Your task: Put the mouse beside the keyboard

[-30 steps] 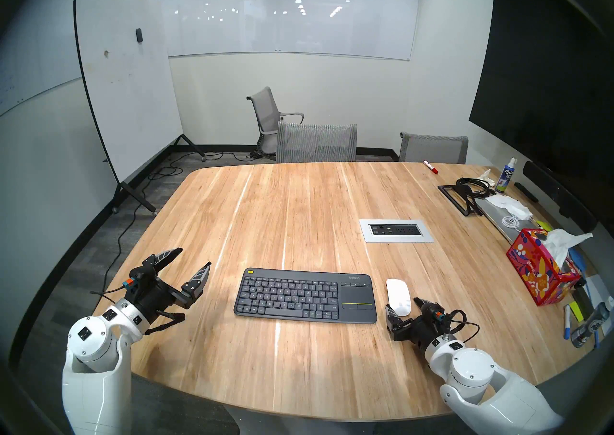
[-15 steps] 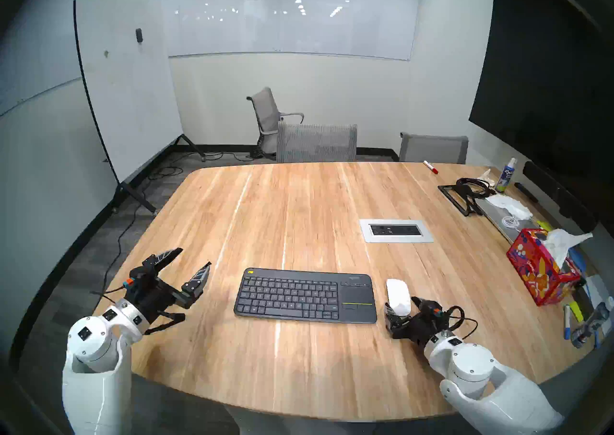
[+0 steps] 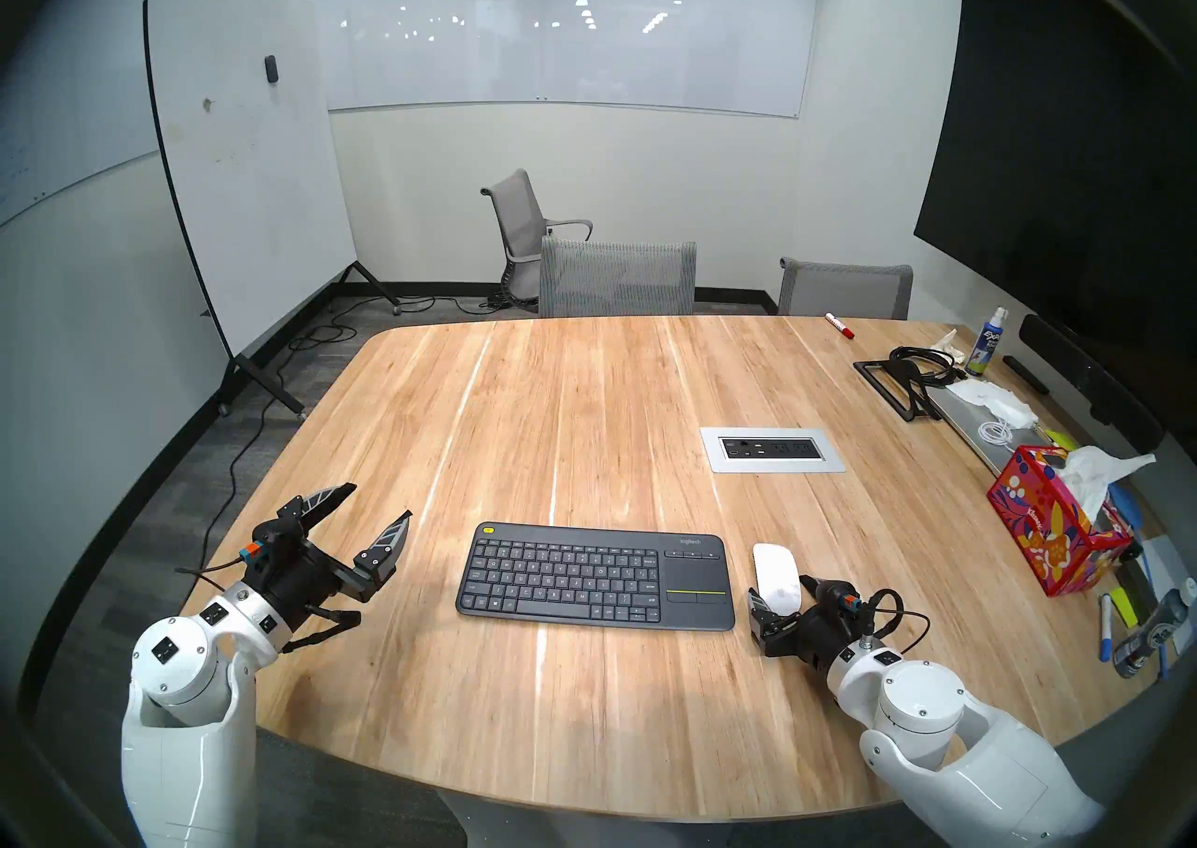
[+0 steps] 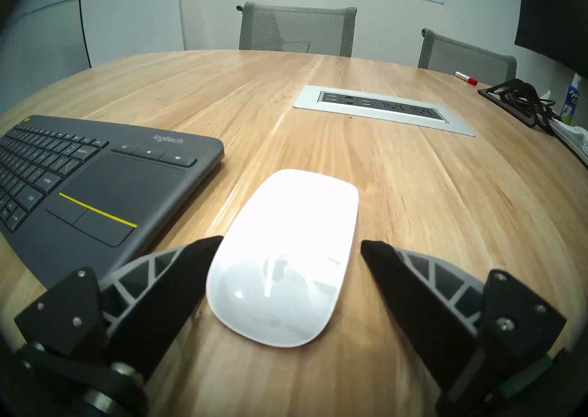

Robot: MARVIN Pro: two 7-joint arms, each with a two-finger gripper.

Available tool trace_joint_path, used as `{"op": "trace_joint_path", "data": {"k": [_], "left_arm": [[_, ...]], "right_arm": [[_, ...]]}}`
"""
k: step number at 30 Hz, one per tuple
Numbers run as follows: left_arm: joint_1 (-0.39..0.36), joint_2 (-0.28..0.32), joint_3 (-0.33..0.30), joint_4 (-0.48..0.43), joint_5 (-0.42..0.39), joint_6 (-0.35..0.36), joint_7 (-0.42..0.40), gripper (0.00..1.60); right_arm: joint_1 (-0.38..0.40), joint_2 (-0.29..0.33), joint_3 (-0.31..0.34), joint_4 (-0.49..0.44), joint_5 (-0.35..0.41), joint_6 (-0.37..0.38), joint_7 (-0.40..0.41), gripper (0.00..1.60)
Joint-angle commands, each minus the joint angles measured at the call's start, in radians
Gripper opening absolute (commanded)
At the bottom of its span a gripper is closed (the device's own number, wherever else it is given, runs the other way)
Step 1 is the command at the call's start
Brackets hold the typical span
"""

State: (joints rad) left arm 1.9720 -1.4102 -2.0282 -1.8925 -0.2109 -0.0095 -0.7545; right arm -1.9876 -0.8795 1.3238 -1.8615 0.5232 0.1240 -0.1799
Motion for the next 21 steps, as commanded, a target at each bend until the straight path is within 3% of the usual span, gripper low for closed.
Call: {"op": "trace_joint_path", "data": {"k": [1,21], "left_arm": [[0.0,-0.001,0.002,-0.017,0.001,0.0,0.001,1.6],[0.0,-0.001,0.002,-0.016,0.002,0.0,0.0,1.6]], "right_arm": [[0.019,-0.021,-0.001,0.018,-0.007,0.0,-0.023,1.6],[0.04,-0.046,0.014,0.049,-0.034,0.016,-0.053,1.6]]}}
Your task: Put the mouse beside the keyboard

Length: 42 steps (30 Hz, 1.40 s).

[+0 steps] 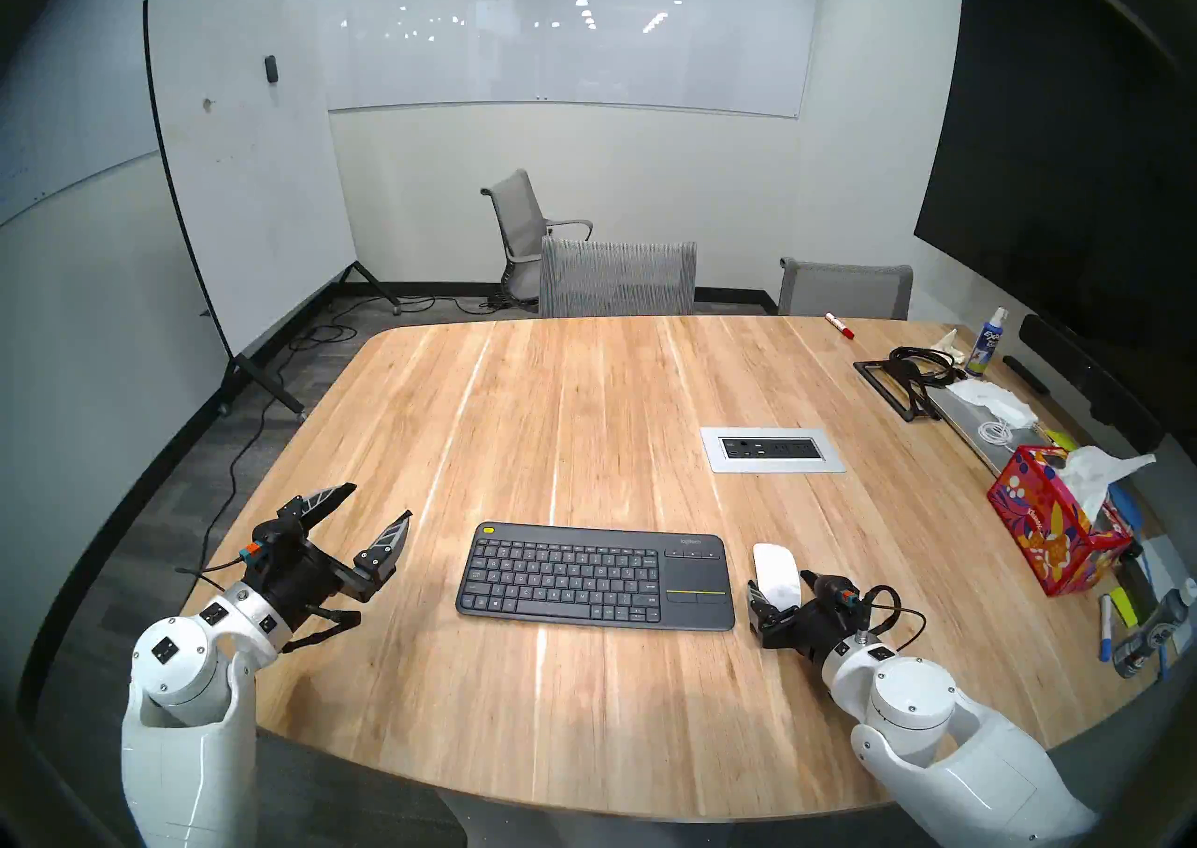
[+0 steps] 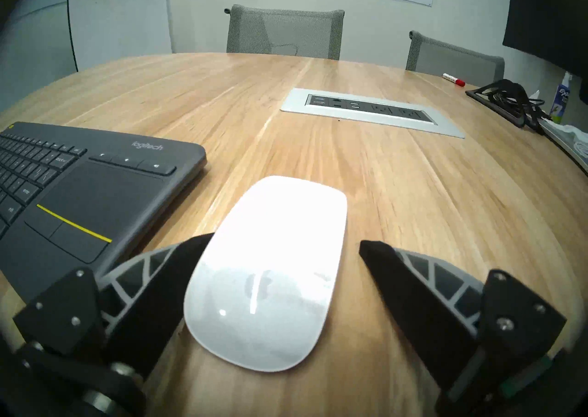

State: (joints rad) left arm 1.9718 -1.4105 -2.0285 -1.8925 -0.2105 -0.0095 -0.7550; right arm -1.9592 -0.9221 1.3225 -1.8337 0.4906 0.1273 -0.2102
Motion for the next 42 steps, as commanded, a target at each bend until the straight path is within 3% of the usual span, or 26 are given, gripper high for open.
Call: {"op": "trace_joint_path", "data": {"k": [1,6,13,26,27,28,29,34,42], "left_arm": [[0.0,-0.001,0.002,-0.016,0.001,0.0,0.001,1.6],[0.0,-0.001,0.002,-0.016,0.001,0.0,0.0,1.6],[0.0,-0.001,0.002,-0.016,0.001,0.0,0.0,1.6],[0.0,-0.002,0.002,-0.017,0.002,0.0,0.0,1.6],[0.0,-0.002,0.002,-0.017,0.002,0.0,0.0,1.6],[0.0,-0.002,0.002,-0.017,0.002,0.0,0.0,1.6],[0.0,-0.002,0.002,-0.017,0.002,0.0,0.0,1.6],[0.0,-0.002,0.002,-0.017,0.002,0.0,0.0,1.6],[0.0,-0.002,0.002,-0.016,0.002,-0.001,-0.001,1.6]], "right_arm": [[0.012,-0.003,0.015,0.021,-0.001,0.013,-0.022,1.6],[0.014,-0.008,0.019,0.024,0.0,0.014,-0.017,1.6],[0.025,-0.039,0.053,0.016,0.1,0.057,0.007,1.6],[0.045,-0.042,0.048,0.024,0.114,0.072,0.009,1.6],[0.044,-0.042,0.049,0.024,0.115,0.072,0.009,1.42],[0.043,-0.041,0.051,0.024,0.118,0.073,0.01,0.61],[0.041,-0.041,0.052,0.024,0.119,0.072,0.011,0.0],[0.024,-0.039,0.062,0.012,0.125,0.058,0.016,0.0],[-0.044,-0.044,0.07,-0.093,0.092,0.037,-0.026,0.0]]}}
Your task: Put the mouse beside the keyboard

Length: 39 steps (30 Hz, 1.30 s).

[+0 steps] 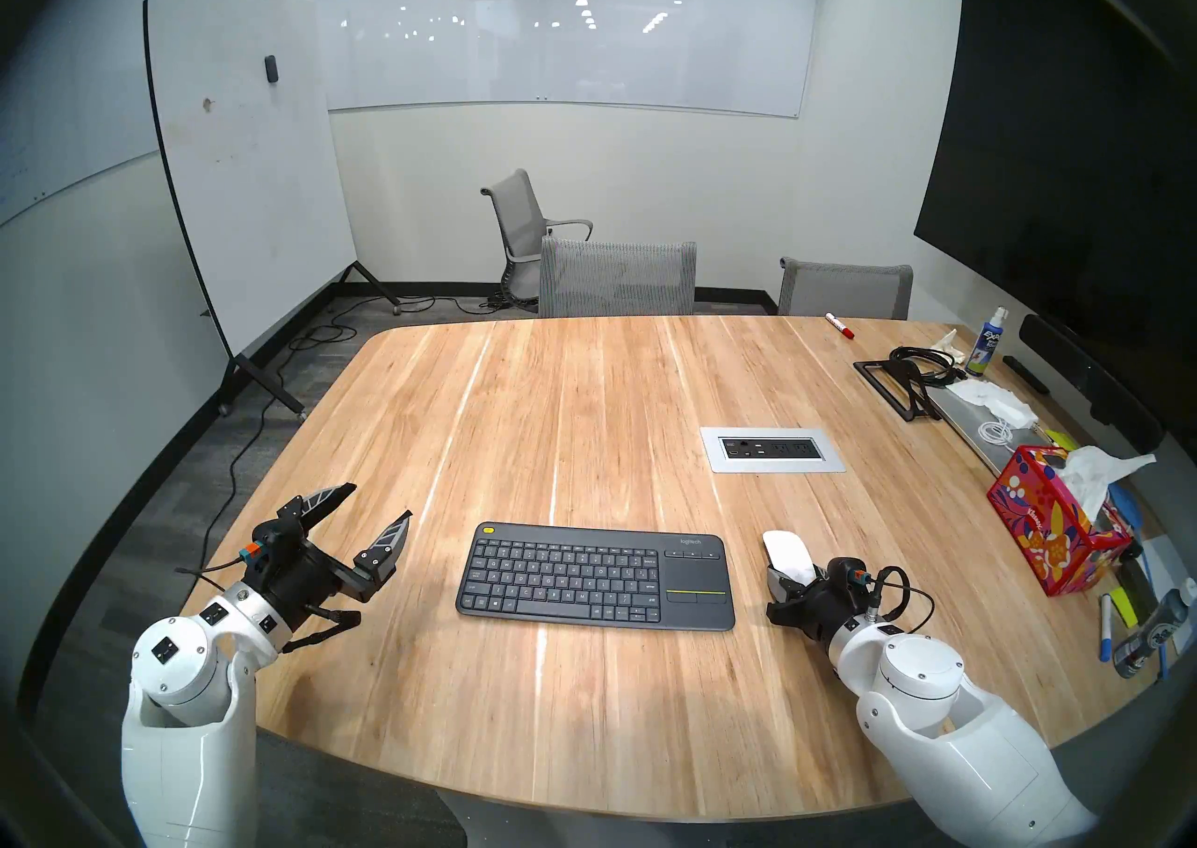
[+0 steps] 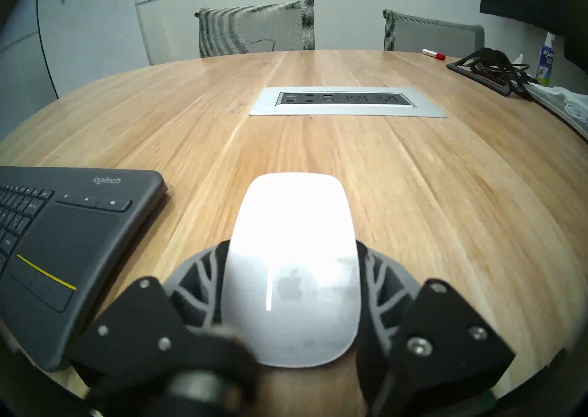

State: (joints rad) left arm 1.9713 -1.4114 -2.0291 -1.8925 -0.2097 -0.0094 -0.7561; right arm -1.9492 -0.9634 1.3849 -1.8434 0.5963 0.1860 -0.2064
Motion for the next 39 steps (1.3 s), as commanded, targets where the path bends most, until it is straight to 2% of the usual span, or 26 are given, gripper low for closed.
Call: {"op": "trace_joint_path", "data": {"k": [1,9,23,39], "left_arm": [[0.0,-0.001,0.002,-0.016,0.001,-0.001,0.0,1.6],[0.0,-0.001,0.002,-0.016,0.001,-0.001,0.0,1.6],[0.0,-0.002,0.002,-0.016,0.002,0.0,0.0,1.6],[0.0,-0.002,0.002,-0.017,0.002,0.0,0.0,1.6]], "right_arm": [[-0.063,-0.009,0.006,-0.095,-0.017,-0.022,-0.041,0.0],[-0.114,-0.045,-0.021,-0.14,-0.048,-0.027,-0.11,0.0],[-0.137,-0.069,-0.04,-0.144,-0.076,-0.038,-0.174,0.0],[-0.123,-0.05,-0.042,-0.126,-0.067,-0.016,-0.144,0.0]]}}
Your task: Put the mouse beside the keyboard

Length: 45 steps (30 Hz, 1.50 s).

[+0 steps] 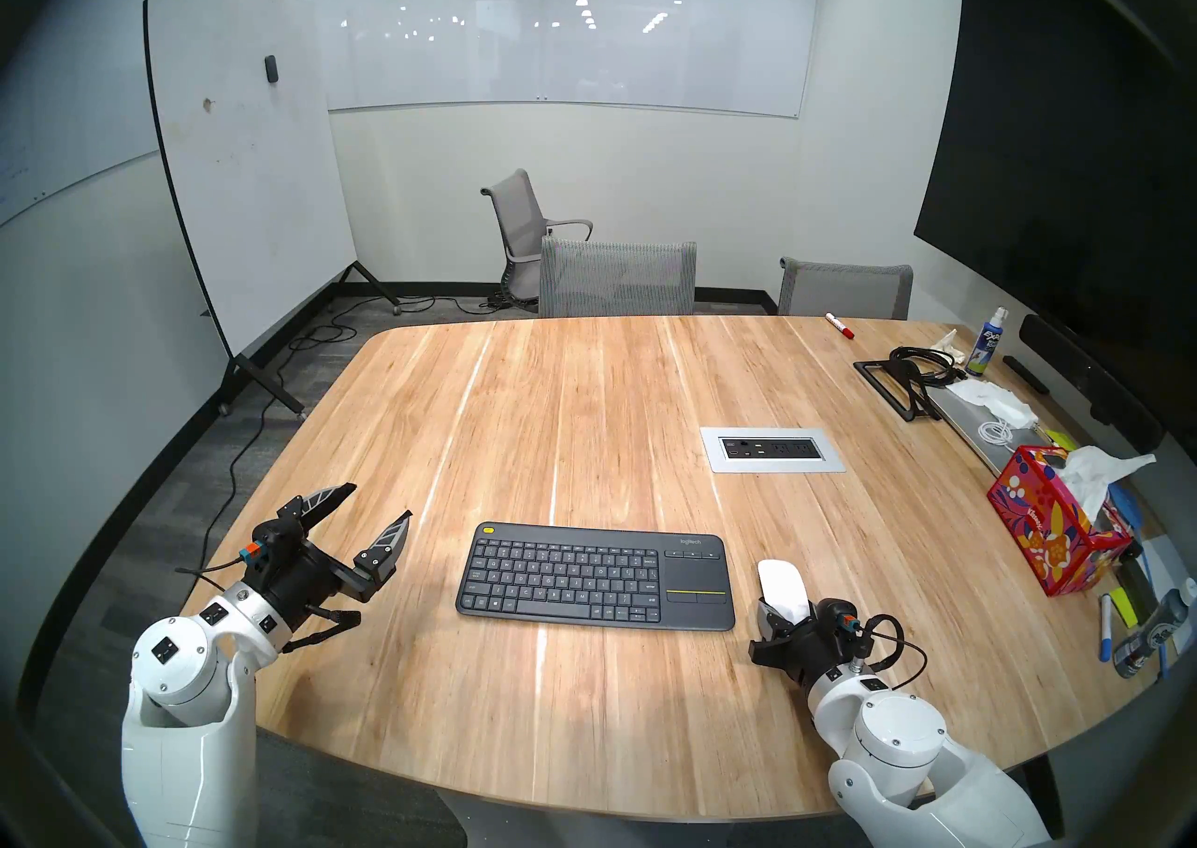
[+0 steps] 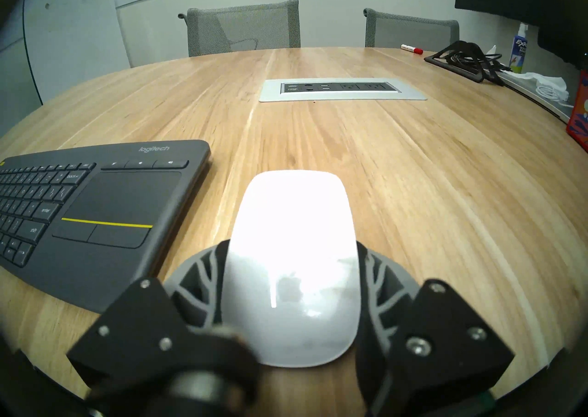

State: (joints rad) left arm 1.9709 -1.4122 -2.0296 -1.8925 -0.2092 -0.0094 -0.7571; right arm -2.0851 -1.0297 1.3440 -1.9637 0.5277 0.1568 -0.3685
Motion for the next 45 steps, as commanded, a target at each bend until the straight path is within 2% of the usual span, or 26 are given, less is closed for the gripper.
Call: {"op": "trace_joint_path", "data": {"k": [1,16,17,18,19,32,39,45], "left_arm": [[0.0,-0.001,0.002,-0.017,0.001,0.0,0.001,1.6],[0.0,-0.002,0.002,-0.017,0.002,0.0,0.001,1.6],[0.0,-0.002,0.002,-0.017,0.002,0.0,0.001,1.6],[0.0,-0.002,0.002,-0.017,0.002,0.0,0.001,1.6],[0.0,-0.002,0.002,-0.017,0.002,0.0,0.001,1.6],[0.0,-0.002,0.002,-0.016,0.002,0.0,0.0,1.6],[0.0,-0.002,0.002,-0.016,0.002,0.0,0.0,1.6],[-0.001,-0.001,0.002,-0.015,0.001,-0.001,-0.001,1.6]], "right_arm": [[0.013,0.016,-0.002,-0.006,-0.002,0.017,0.015,0.0],[0.035,0.007,-0.01,0.004,0.006,0.041,0.014,0.0],[0.037,0.007,-0.01,0.005,0.006,0.041,0.016,0.16],[0.039,0.006,-0.011,0.005,0.007,0.043,0.015,0.58],[0.04,0.005,-0.012,0.006,0.007,0.044,0.014,1.6],[0.052,0.005,-0.003,0.017,-0.003,0.031,0.014,1.6],[0.002,0.038,0.037,-0.058,-0.009,0.01,0.016,1.6],[-0.064,0.081,0.07,-0.147,-0.012,-0.041,0.063,1.6]]}}
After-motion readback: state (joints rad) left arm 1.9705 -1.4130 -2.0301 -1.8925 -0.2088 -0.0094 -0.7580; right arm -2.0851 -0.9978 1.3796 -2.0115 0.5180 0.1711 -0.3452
